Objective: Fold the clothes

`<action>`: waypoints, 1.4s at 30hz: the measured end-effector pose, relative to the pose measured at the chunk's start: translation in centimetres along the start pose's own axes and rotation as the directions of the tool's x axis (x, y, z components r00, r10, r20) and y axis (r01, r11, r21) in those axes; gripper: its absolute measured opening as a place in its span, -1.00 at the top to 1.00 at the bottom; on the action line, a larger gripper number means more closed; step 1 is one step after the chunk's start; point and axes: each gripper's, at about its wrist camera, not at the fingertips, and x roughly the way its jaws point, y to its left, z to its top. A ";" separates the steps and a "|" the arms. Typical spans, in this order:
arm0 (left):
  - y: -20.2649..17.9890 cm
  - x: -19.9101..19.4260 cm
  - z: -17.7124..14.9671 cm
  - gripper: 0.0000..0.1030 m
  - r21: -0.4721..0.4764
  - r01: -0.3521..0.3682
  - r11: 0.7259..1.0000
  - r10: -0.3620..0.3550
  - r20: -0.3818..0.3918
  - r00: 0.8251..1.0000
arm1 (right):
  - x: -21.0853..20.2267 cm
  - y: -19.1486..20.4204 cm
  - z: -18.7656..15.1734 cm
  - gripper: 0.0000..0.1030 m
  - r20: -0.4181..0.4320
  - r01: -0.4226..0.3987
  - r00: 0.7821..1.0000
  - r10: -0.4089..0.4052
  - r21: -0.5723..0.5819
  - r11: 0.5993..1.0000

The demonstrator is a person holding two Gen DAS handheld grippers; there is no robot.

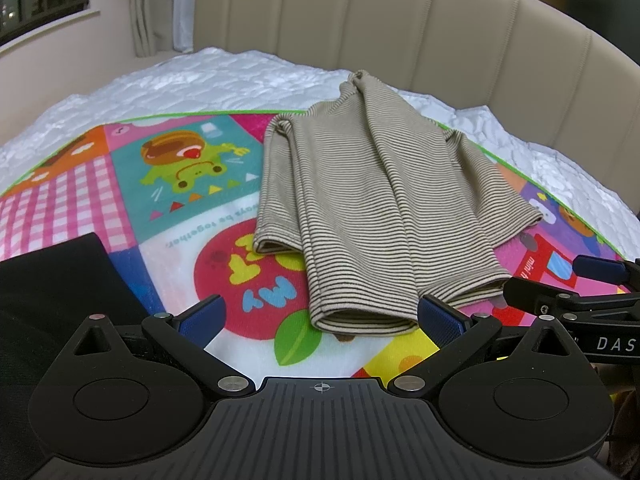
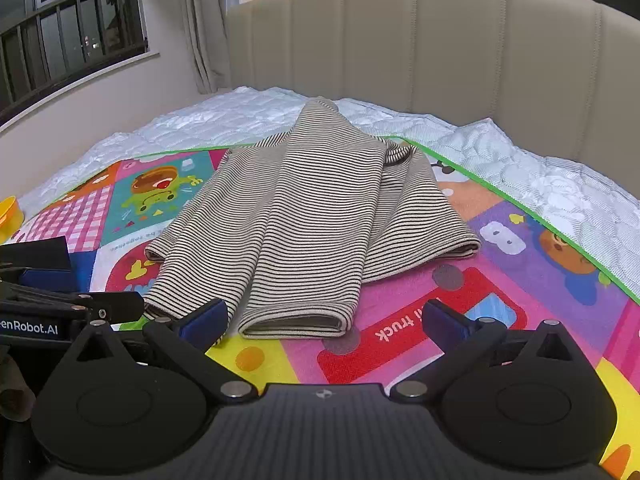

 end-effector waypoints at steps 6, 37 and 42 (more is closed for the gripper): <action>0.0 0.0 0.0 -1.00 -0.002 0.000 1.000 0.000 -0.003 1.000 | 0.0 0.0 0.0 -1.00 -0.001 0.000 1.000 0.000 -0.002 1.000; 0.1 0.1 0.1 -1.00 -0.010 0.000 1.000 0.000 -0.009 1.000 | 0.1 0.0 -0.1 -1.00 -0.005 0.001 1.000 -0.001 -0.002 1.000; 0.0 0.1 0.1 -1.00 -0.010 -0.001 1.000 0.001 -0.008 1.000 | 0.1 0.1 0.0 -1.00 -0.005 0.002 1.000 -0.002 -0.002 1.000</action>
